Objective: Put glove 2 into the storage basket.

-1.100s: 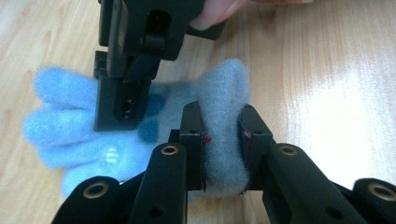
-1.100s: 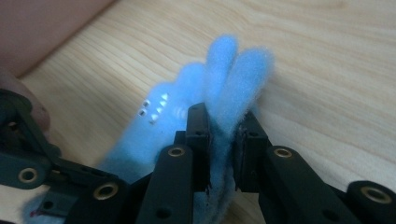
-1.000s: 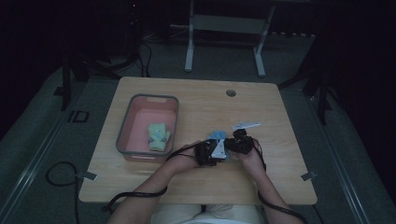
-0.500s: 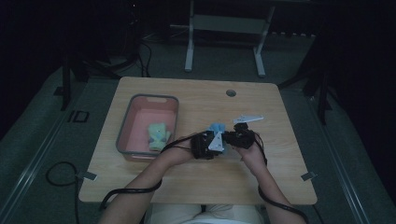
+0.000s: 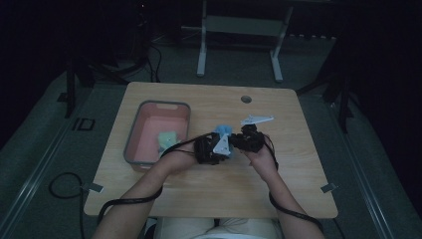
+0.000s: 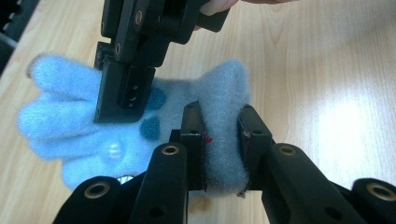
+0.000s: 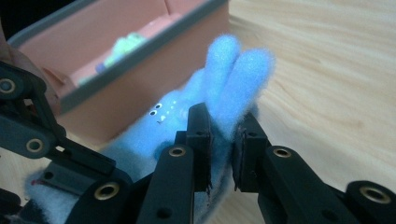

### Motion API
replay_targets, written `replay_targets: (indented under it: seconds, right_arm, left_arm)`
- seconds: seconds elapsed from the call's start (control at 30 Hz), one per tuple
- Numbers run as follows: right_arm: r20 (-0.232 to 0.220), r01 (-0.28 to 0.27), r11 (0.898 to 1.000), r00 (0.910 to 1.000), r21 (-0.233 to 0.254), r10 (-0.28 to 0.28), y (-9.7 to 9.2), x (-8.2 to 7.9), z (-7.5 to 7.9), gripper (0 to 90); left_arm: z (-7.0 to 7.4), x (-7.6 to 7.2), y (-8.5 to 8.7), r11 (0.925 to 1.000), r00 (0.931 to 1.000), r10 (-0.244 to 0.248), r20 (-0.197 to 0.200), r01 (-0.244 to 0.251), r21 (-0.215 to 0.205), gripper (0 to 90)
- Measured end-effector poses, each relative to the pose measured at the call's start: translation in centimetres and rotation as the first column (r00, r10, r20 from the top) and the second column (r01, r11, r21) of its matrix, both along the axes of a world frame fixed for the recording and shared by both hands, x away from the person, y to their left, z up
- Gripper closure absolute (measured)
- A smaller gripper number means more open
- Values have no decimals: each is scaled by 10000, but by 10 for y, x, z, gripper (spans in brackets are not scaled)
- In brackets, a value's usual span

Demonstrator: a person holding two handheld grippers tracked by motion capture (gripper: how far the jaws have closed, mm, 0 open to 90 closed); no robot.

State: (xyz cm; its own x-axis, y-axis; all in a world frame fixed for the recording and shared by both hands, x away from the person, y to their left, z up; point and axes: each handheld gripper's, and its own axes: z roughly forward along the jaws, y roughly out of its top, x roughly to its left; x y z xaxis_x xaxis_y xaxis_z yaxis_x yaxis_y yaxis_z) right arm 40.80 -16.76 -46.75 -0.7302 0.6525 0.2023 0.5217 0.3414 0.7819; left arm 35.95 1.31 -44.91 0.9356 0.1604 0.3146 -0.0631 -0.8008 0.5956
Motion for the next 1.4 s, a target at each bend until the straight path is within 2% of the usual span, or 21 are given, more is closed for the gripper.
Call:
replay_targets:
  seconds: [0.33, 0.43, 0.63, 0.83, 0.93, 1.13, 1.3, 1.4]
  right_arm:
    - [412, -453, 9989, 9982, 157, 446, 36, 10, 31, 796]
    - [505, -600, 9981, 9970, 134, 592, 50, 11, 37, 796]
    - [584, -917, 9956, 9942, 204, 904, 78, 14, 43, 795]
    - [586, -1198, 9923, 9913, 308, 1178, 107, 17, 41, 796]
    - [495, -1267, 9905, 9910, 538, 1240, 122, 17, 38, 796]
    - [406, -1504, 9874, 9881, 500, 1485, 154, 18, 31, 795]
    - [190, -1615, 9855, 9868, 520, 1607, 167, 22, 21, 795]
    - [-2, -1684, 9854, 9857, 247, 1685, 176, 24, 9, 795]
  left_arm:
    - [30, 1, 35, 9987, 9981, 483, 371, -487, 113, 760]
    - [35, 1, 47, 9978, 9974, 596, 412, -607, 270, 760]
    - [36, 3, 75, 9948, 9948, 980, 279, -987, 245, 760]
    - [34, 2, 104, 9899, 9904, 1370, 158, -1375, 352, 760]
    - [31, 1, 118, 9854, 9869, 1610, 128, -1614, 543, 760]
    - [24, -1, 144, 9773, 9796, 2008, -30, -2001, 697, 760]
    - [17, -1, 155, 9751, 9764, 2124, -382, -2092, 738, 760]
    - [5, 4, 159, 9727, 9726, 2207, -730, -2140, 899, 760]
